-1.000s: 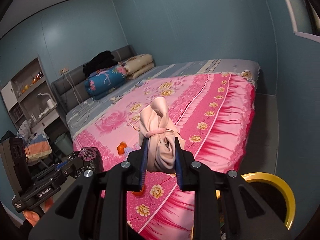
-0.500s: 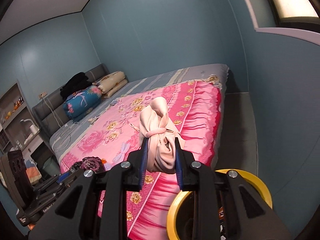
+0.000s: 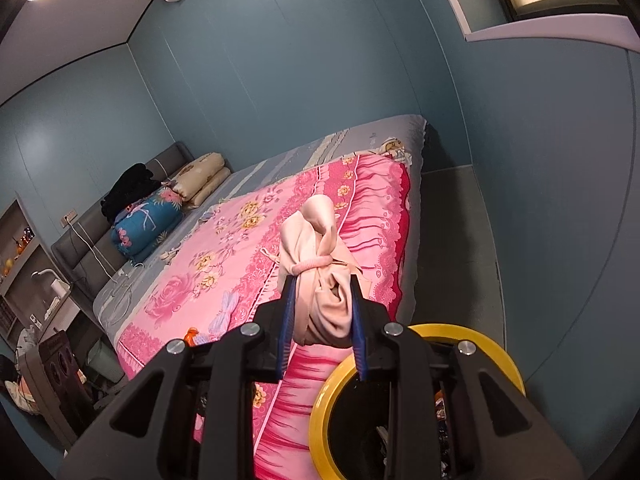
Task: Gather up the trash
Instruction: 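Open the left gripper over the bin while the right gripper drops the beige bundle in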
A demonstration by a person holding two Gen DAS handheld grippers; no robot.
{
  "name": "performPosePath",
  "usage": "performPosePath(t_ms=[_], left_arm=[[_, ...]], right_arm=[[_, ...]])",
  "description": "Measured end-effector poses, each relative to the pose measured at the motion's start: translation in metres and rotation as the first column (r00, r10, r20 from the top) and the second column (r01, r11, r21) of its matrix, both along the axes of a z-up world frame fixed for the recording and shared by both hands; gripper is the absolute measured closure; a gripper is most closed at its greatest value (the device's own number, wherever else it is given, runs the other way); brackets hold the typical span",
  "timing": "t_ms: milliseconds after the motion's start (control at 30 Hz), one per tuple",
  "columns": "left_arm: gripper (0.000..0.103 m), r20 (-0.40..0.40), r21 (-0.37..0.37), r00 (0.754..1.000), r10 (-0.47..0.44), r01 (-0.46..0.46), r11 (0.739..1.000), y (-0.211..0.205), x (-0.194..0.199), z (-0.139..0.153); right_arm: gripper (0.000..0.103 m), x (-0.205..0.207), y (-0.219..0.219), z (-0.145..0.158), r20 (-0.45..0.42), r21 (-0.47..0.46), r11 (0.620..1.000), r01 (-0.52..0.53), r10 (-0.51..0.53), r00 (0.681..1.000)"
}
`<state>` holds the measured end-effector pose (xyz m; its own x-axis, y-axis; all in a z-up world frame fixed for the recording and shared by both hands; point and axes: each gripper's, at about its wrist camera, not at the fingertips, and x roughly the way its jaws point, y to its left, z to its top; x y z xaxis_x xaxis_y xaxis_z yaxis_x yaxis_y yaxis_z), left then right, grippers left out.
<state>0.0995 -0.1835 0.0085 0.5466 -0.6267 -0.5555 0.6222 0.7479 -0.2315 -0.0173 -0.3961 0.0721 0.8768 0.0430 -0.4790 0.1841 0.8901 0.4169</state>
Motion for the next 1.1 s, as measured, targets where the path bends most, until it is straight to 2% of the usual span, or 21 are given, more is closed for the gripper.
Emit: performPosePath(t_ms=[233, 433, 600, 733, 867, 933, 967, 1000, 1033, 1067, 1100], left_arm=[[0.071, -0.030, 0.057, 0.997, -0.075, 0.077, 0.995, -0.026, -0.006, -0.027], [0.071, -0.105, 0.054, 0.984, -0.141, 0.147, 0.988, -0.043, -0.004, -0.054], [0.071, -0.149, 0.019, 0.970, -0.190, 0.195, 0.981, -0.053, -0.001, -0.069], [0.071, -0.177, 0.015, 0.960, -0.218, 0.224, 0.974, -0.059, 0.000, -0.078], [0.070, -0.170, 0.006, 0.958, -0.230, 0.234, 0.972, -0.061, -0.003, -0.079], [0.065, -0.154, 0.007, 0.961, -0.231, 0.235, 0.972, -0.059, -0.007, -0.077], [0.059, -0.146, 0.006, 0.962, -0.232, 0.236, 0.972, -0.058, -0.008, -0.075], [0.047, -0.141, 0.003, 0.962, -0.235, 0.238, 0.971, -0.056, -0.009, -0.073], [0.040, -0.133, 0.001, 0.963, -0.233, 0.235, 0.972, -0.054, -0.011, -0.070], [0.031, -0.122, -0.004, 0.967, -0.223, 0.225, 0.974, -0.051, -0.012, -0.067], [0.029, -0.117, -0.010, 0.968, -0.222, 0.222, 0.975, -0.049, -0.012, -0.065]], right_arm=[[0.078, 0.007, -0.005, -0.012, -0.053, 0.006, 1.000, 0.024, -0.024, 0.998], [0.078, 0.018, -0.014, -0.035, -0.150, 0.019, 0.998, 0.056, -0.052, 0.987], [0.078, 0.019, -0.017, -0.054, -0.225, 0.021, 0.996, 0.085, -0.078, 0.971], [0.078, 0.015, -0.021, -0.067, -0.264, 0.026, 0.995, 0.099, -0.089, 0.961], [0.078, 0.011, -0.027, -0.077, -0.260, 0.026, 0.993, 0.119, -0.108, 0.959], [0.078, 0.005, -0.025, -0.079, -0.247, 0.027, 0.992, 0.120, -0.110, 0.963], [0.078, 0.004, -0.024, -0.078, -0.235, 0.030, 0.993, 0.118, -0.108, 0.966], [0.078, 0.002, -0.025, -0.077, -0.220, 0.032, 0.992, 0.123, -0.113, 0.969], [0.077, 0.000, -0.026, -0.076, -0.210, 0.033, 0.991, 0.128, -0.118, 0.970], [0.071, -0.002, -0.027, -0.074, -0.198, 0.035, 0.990, 0.136, -0.127, 0.972], [0.068, -0.004, -0.028, -0.071, -0.185, 0.032, 0.989, 0.146, -0.138, 0.973]])
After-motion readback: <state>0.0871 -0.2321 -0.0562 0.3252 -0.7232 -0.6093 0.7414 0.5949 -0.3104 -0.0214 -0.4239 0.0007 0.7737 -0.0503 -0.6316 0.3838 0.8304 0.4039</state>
